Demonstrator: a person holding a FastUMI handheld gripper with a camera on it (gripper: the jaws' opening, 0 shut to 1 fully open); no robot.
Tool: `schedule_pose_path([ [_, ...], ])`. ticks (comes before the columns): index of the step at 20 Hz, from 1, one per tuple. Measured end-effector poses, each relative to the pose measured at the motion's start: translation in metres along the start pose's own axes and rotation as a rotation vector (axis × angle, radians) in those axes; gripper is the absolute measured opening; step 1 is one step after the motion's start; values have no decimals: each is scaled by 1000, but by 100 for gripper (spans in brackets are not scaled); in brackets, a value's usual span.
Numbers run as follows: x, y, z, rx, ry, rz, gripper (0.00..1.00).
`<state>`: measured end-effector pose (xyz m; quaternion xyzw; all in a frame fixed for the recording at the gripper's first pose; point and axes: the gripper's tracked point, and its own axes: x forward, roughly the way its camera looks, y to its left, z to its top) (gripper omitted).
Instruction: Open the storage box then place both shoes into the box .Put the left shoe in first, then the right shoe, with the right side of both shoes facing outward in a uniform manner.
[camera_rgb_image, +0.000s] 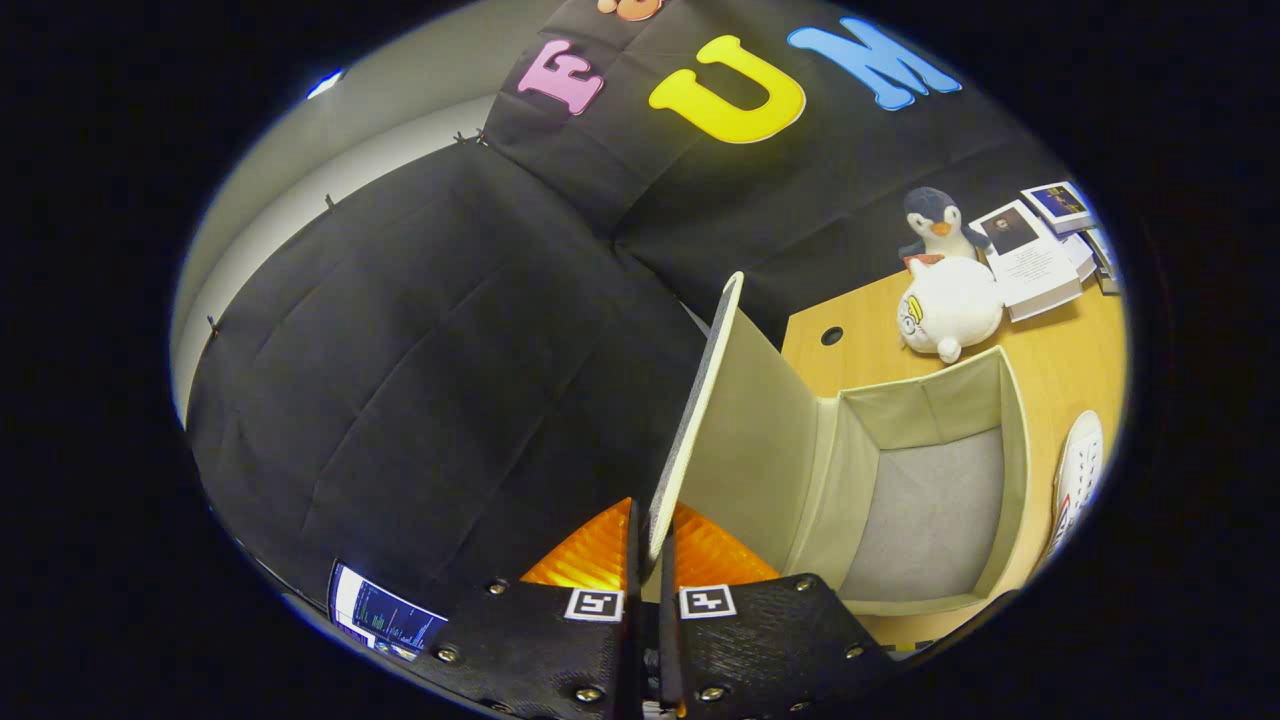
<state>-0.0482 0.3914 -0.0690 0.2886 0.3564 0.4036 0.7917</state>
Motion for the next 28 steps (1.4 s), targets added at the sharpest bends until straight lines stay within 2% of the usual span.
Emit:
schedule_pose_path([
  [3,20,7,-7,-19,19,10,6],
  [4,21,8,-12,-27,28,12,11],
  [5,26,12,-16,-30,37,27,11],
  [7,31,10,-17,-75,34,-1,20],
  [9,36,5,-16,-125,28,-29,44],
  [12,35,0,-15,-150,14,-46,96],
  [19,-7,-53,15,-199,-66,-183,97],
  [28,-93,-142,56,-205,-169,-393,97],
])
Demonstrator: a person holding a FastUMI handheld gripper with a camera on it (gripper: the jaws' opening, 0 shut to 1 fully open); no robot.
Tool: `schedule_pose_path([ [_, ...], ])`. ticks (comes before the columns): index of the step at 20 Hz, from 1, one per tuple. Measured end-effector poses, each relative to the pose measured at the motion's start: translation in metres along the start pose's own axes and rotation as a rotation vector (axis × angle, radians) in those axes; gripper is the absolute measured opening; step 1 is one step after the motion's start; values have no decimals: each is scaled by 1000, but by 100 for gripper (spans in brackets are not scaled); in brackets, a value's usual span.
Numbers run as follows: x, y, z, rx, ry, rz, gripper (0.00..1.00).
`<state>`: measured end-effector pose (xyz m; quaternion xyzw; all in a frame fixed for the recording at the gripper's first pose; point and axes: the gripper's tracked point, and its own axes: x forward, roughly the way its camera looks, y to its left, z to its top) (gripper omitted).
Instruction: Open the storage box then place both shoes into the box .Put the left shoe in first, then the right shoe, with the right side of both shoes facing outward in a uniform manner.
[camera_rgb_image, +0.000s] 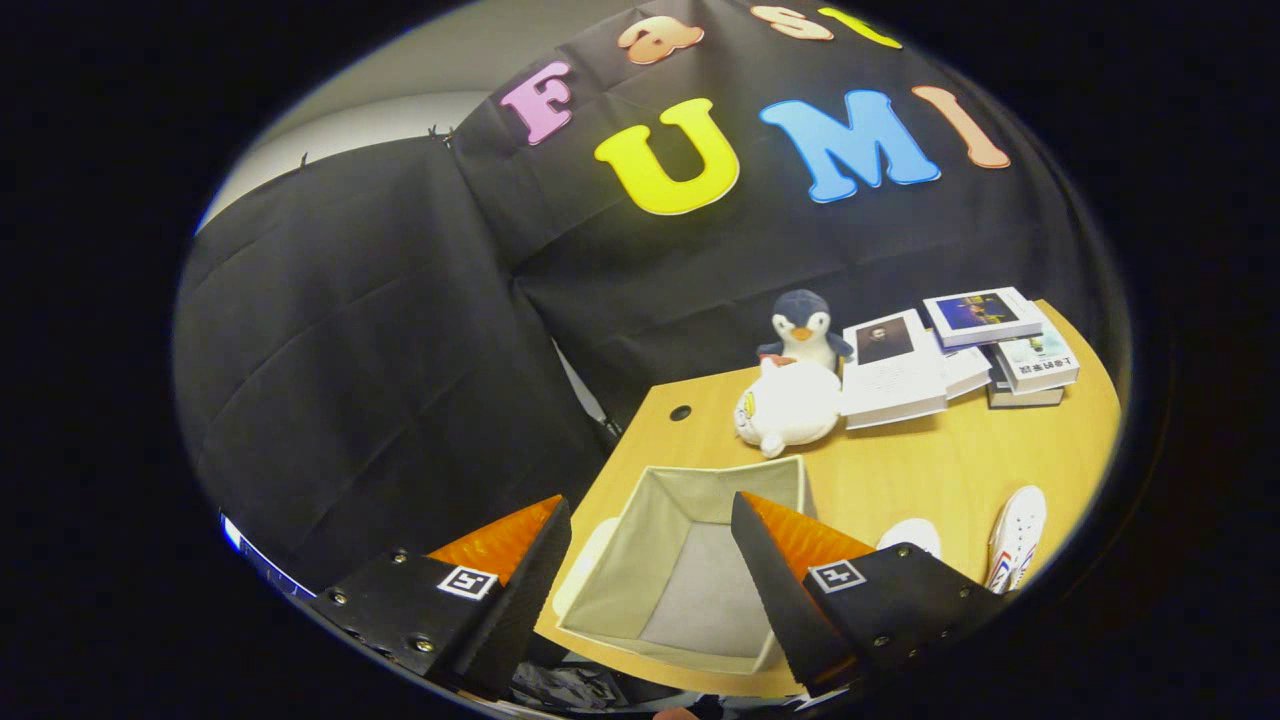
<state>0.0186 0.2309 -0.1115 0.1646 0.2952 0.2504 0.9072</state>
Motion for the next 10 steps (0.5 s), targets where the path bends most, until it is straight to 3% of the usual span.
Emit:
schedule_pose_path([
  [10,-21,-109,-14,-2,23,-190,97],
])
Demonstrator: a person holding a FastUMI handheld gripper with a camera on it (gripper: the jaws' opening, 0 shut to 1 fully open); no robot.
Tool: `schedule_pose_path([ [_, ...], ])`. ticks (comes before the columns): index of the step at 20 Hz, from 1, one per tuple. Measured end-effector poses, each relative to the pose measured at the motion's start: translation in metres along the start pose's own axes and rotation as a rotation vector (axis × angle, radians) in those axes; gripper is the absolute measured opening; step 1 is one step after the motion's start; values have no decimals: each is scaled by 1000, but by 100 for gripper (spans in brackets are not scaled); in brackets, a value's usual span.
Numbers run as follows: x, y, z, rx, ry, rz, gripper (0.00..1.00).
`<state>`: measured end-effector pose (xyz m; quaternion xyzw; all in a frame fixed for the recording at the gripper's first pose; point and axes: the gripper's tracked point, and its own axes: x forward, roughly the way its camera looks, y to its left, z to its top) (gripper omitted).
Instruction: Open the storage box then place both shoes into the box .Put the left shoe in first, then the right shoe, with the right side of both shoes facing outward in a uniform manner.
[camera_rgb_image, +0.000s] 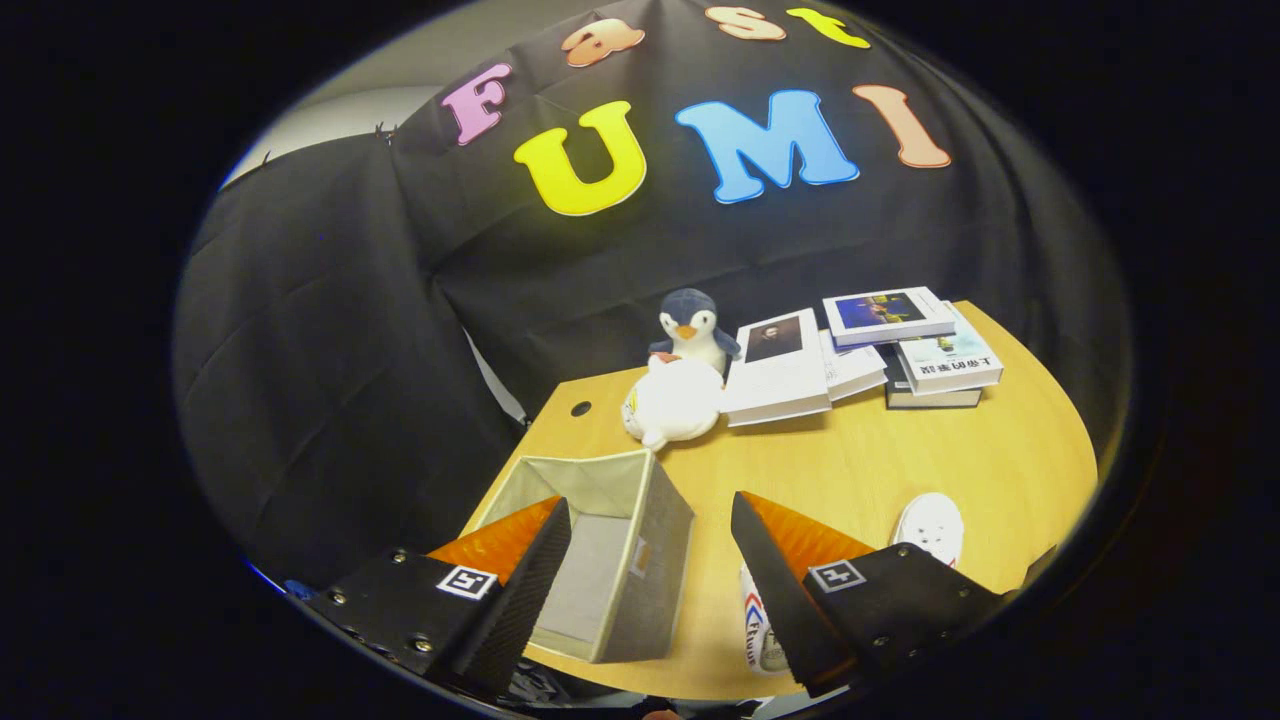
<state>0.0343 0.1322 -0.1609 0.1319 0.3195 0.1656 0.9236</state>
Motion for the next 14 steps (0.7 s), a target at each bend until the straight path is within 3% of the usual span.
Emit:
schedule_pose_path([
  [14,40,-104,-83,-28,221,-140,98],
])
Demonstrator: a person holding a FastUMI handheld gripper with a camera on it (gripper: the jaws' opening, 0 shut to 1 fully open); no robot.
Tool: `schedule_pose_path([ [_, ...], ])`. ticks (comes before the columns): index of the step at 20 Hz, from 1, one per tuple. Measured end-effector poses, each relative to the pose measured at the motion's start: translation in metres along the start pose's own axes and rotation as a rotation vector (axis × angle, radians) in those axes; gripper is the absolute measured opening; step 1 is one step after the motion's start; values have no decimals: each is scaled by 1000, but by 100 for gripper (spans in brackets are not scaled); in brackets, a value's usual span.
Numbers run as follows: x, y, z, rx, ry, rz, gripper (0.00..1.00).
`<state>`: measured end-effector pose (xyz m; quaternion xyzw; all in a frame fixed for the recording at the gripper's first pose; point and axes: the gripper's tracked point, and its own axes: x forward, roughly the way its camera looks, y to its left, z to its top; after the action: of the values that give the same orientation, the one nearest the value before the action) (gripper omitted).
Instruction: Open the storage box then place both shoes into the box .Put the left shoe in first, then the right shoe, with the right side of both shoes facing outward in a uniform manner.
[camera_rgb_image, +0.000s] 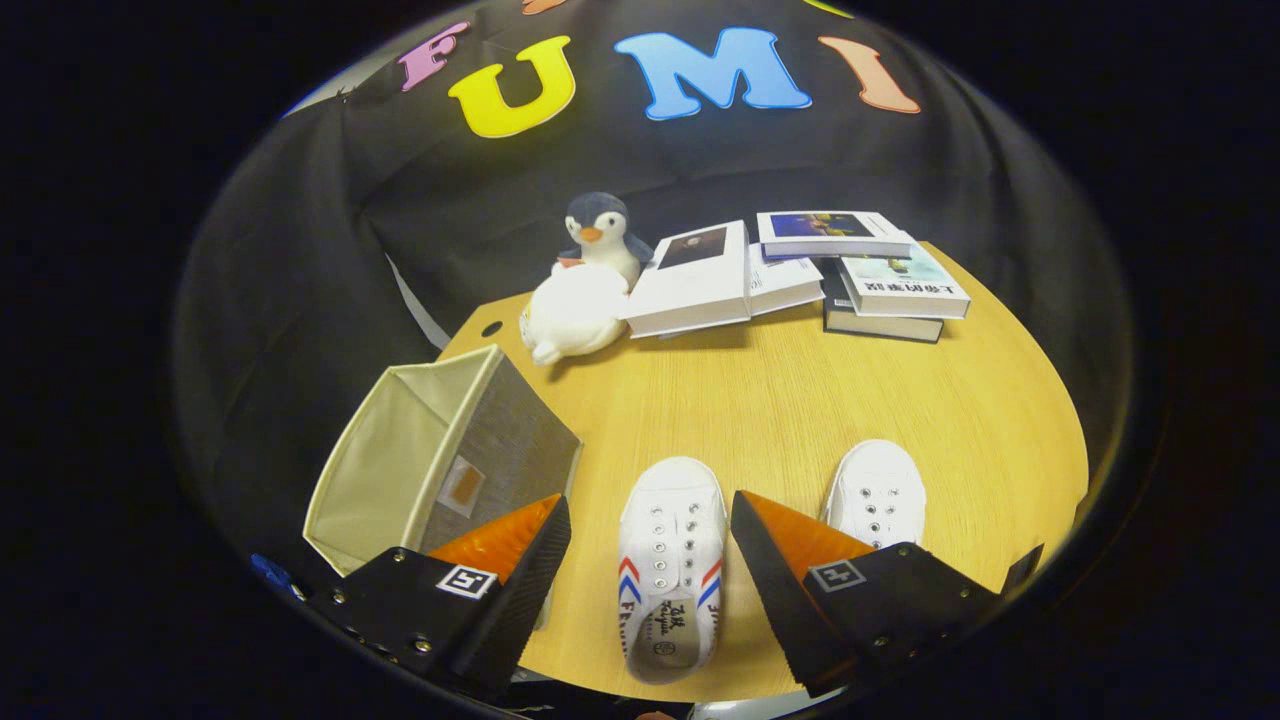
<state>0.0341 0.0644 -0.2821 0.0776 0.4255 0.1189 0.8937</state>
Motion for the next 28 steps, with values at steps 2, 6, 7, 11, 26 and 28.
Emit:
schedule_pose_path([
  [2,8,-9,-11,2,30,-12,98],
  [6,22,-25,-31,19,85,-35,98],
  [7,25,-28,-36,23,102,-39,98],
  [11,36,-40,-55,49,160,-49,98],
  [26,48,-29,-79,193,252,47,71],
  [28,51,-27,-83,229,253,41,35],
])
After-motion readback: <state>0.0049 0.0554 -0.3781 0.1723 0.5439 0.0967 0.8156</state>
